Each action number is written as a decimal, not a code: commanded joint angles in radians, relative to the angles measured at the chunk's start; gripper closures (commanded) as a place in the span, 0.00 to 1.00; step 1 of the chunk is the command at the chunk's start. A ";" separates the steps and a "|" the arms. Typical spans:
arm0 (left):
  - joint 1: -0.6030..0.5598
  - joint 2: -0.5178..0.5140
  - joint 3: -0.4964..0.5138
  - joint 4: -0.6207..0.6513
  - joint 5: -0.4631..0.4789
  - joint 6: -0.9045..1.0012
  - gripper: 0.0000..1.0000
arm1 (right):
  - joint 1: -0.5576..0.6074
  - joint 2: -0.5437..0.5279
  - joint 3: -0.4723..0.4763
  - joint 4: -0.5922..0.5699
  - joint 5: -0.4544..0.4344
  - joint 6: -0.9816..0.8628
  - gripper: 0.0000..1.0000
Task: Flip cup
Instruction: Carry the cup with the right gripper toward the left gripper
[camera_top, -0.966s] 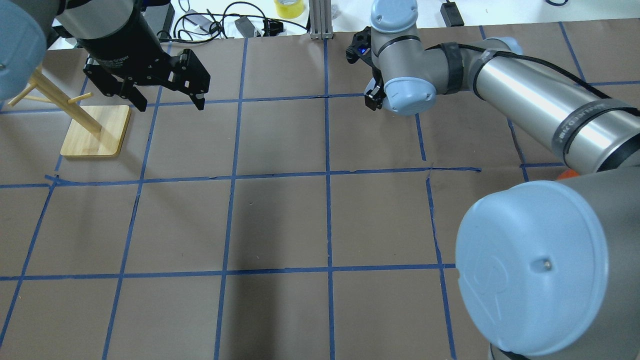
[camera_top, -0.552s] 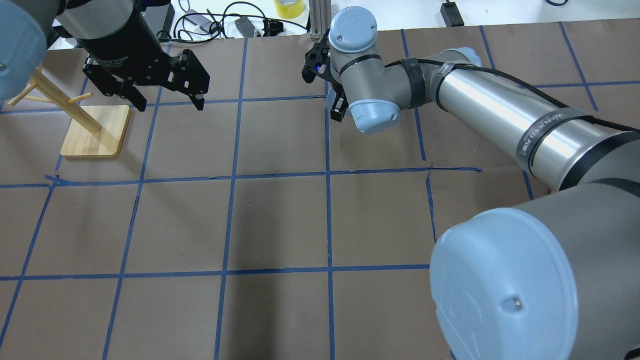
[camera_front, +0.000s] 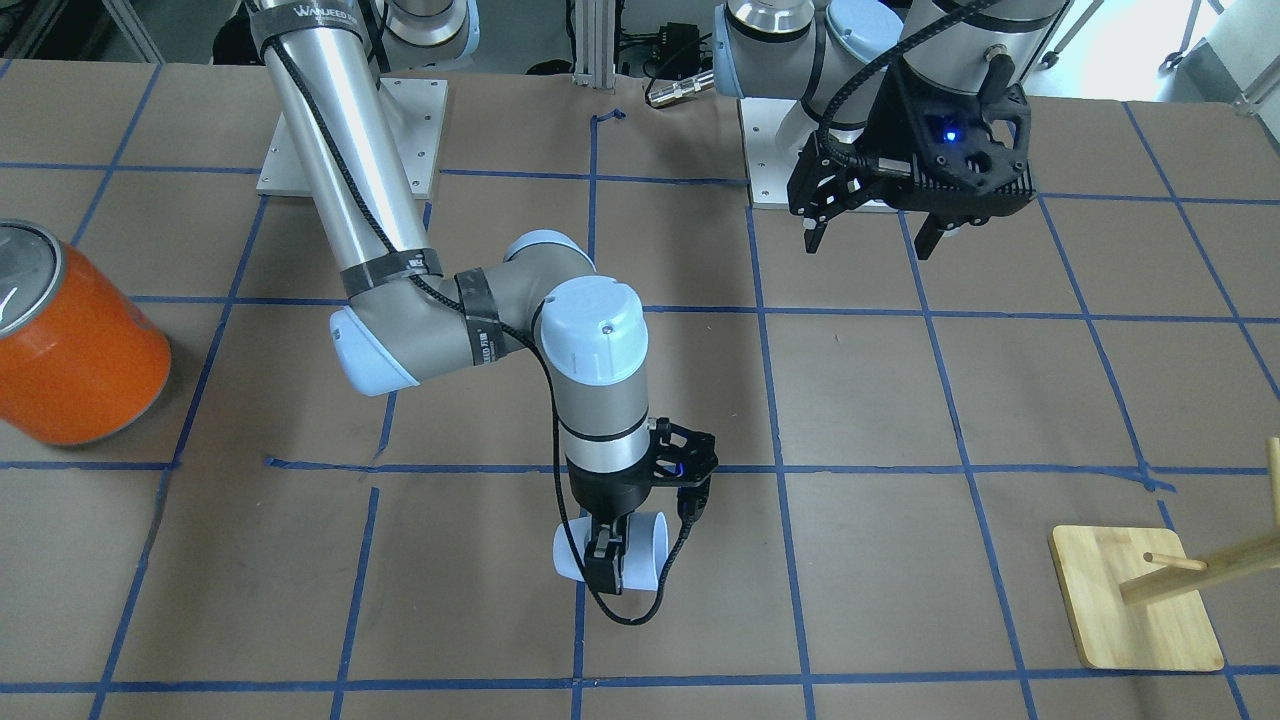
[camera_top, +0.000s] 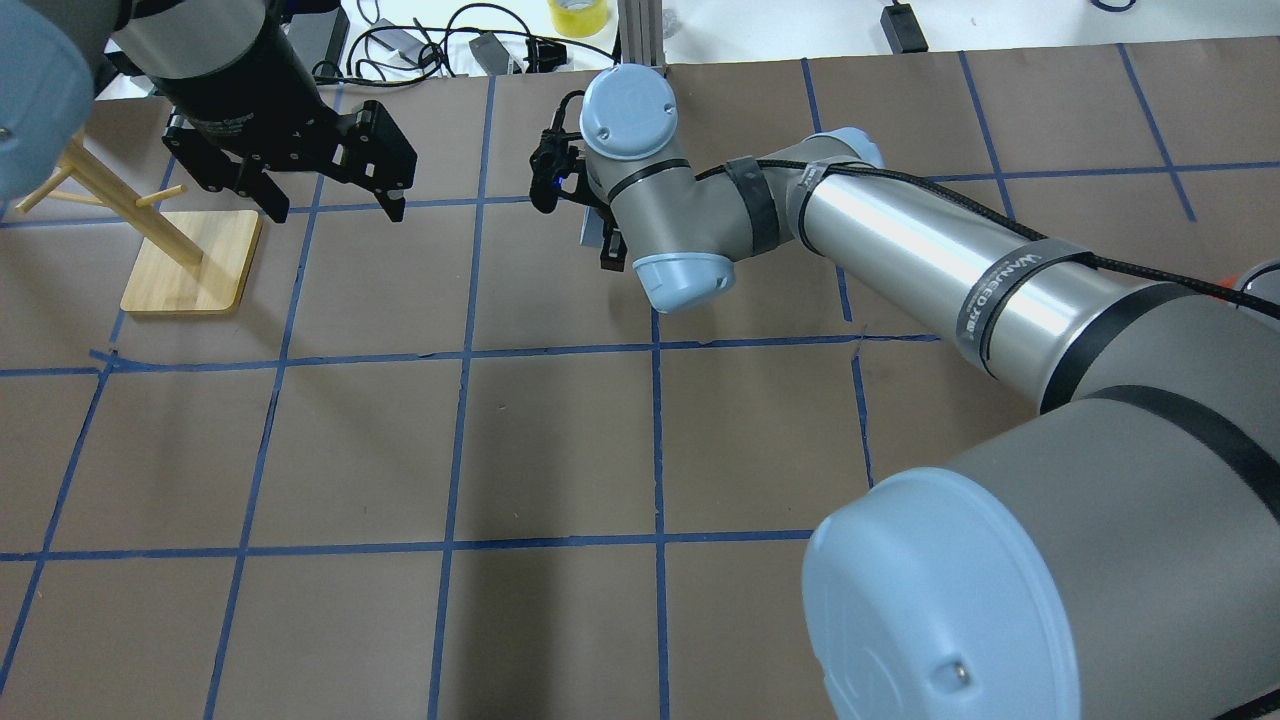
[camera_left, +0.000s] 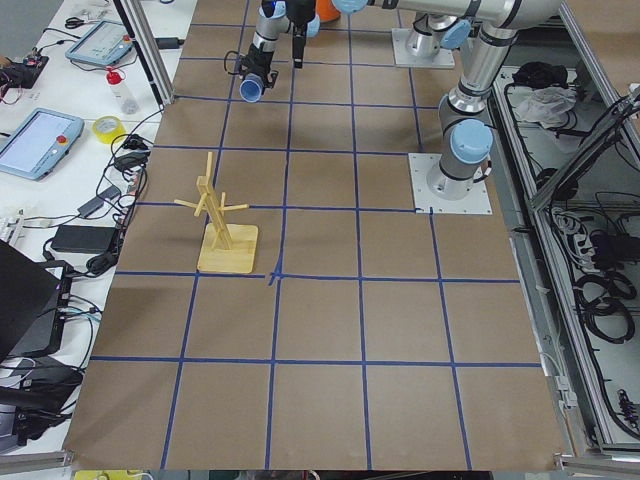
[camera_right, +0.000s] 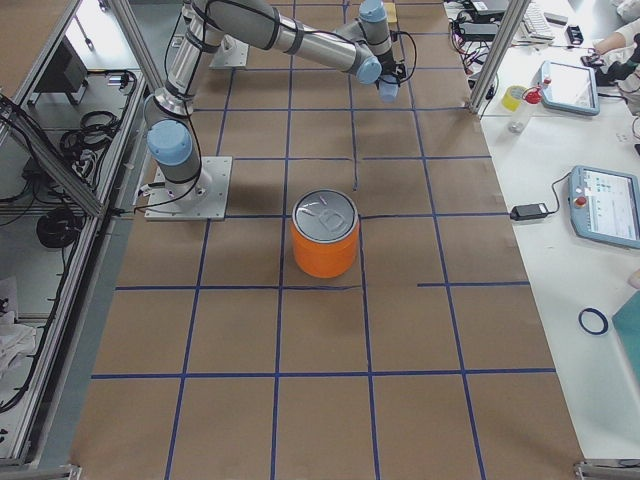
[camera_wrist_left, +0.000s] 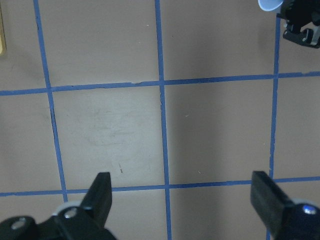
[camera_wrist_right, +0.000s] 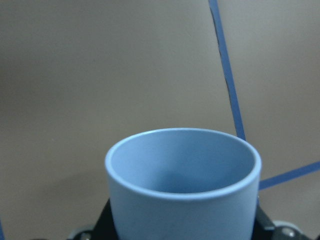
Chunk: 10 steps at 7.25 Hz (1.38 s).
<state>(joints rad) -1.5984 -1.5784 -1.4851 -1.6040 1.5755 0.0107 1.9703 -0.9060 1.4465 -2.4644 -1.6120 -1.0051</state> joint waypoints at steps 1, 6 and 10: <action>0.000 0.001 0.000 -0.001 0.003 0.000 0.00 | 0.041 0.016 0.000 -0.007 0.000 -0.013 0.99; 0.000 0.005 0.000 -0.004 0.003 0.000 0.00 | 0.085 0.058 0.000 0.004 0.001 -0.013 0.81; 0.000 0.012 0.000 -0.010 0.005 0.000 0.00 | 0.085 0.052 -0.004 0.002 0.004 0.003 0.00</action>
<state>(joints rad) -1.5984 -1.5681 -1.4849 -1.6124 1.5798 0.0107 2.0555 -0.8505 1.4448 -2.4608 -1.6084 -1.0105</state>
